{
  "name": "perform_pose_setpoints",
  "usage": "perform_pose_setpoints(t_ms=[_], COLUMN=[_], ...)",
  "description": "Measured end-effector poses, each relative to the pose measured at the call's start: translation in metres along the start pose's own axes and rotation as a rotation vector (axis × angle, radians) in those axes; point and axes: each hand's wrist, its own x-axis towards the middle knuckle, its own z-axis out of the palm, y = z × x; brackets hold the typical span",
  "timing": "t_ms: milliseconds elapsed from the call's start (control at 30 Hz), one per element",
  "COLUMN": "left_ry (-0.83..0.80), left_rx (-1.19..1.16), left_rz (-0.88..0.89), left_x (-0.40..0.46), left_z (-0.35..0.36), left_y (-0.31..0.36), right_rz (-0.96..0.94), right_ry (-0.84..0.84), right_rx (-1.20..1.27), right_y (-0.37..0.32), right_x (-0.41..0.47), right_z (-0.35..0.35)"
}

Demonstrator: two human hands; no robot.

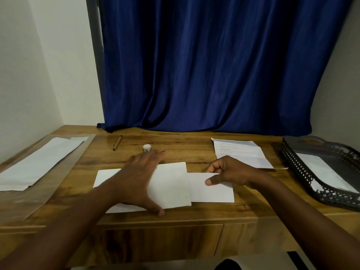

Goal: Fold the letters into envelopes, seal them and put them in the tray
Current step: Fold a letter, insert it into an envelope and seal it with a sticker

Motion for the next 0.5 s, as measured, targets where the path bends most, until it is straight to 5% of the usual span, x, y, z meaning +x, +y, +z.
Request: perform_pose_setpoints(t_ms=[167,500], left_ry=[-0.118,-0.069], left_rx=[0.066,0.190], left_rz=[-0.131,-0.108], left_x=[-0.022,-0.019], left_z=[-0.007,-0.014], left_y=[-0.024,-0.021], right_rz=[-0.016,-0.032], right_ry=[0.021,0.011], right_rx=[0.042,0.052], right_y=[0.005,0.001], right_x=[0.003,0.005], right_z=[0.001,-0.005])
